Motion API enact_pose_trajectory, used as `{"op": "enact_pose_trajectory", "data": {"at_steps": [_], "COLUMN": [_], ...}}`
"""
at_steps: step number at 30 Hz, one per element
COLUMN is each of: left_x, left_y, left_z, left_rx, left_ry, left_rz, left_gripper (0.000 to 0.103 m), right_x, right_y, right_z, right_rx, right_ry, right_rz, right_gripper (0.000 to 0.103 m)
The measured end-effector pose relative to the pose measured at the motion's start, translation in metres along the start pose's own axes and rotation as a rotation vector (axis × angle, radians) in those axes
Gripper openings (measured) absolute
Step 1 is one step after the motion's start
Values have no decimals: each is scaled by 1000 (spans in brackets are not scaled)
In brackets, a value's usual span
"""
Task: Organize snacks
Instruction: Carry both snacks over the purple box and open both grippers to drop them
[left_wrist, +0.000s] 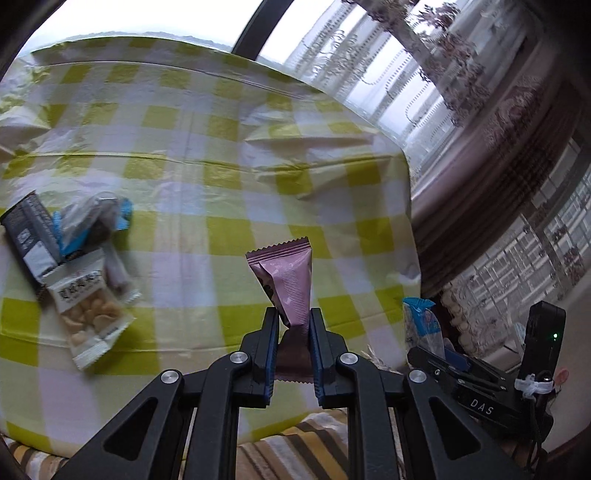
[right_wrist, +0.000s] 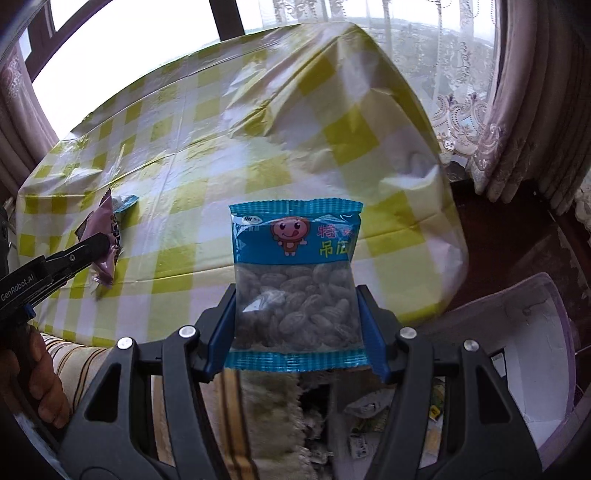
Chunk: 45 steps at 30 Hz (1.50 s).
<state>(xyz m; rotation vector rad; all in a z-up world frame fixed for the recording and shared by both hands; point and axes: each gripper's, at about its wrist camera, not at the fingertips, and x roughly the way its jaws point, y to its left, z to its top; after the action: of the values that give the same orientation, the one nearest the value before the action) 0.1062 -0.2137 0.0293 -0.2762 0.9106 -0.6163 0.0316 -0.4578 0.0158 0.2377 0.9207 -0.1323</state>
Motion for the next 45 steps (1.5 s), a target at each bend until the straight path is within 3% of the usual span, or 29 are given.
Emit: {"op": "enact_pose_trajectory", "data": {"at_steps": [14, 24, 29, 34, 39, 45], "left_x": [74, 126, 156, 179, 189, 184], "left_y": [-131, -210, -239, -253, -248, -242], "left_z": [-34, -70, -81, -82, -79, -76], "left_rx": [322, 544, 630, 646, 587, 558], "left_ry": [264, 439, 518, 533, 532, 508], "left_rz": [-200, -248, -232, -225, -207, -214], "left_gripper": [16, 17, 17, 18, 47, 47], "right_x": [-26, -11, -4, 3, 3, -1], "right_y": [-134, -186, -202, -219, -221, -224], "right_z": [-26, -35, -39, -41, -41, -39], "right_rx": [205, 283, 320, 359, 344, 363], "right_ry": [4, 37, 73, 94, 80, 70], "right_rz": [-202, -264, -295, -291, -275, -271], "right_gripper": [64, 64, 64, 64, 65, 65]}}
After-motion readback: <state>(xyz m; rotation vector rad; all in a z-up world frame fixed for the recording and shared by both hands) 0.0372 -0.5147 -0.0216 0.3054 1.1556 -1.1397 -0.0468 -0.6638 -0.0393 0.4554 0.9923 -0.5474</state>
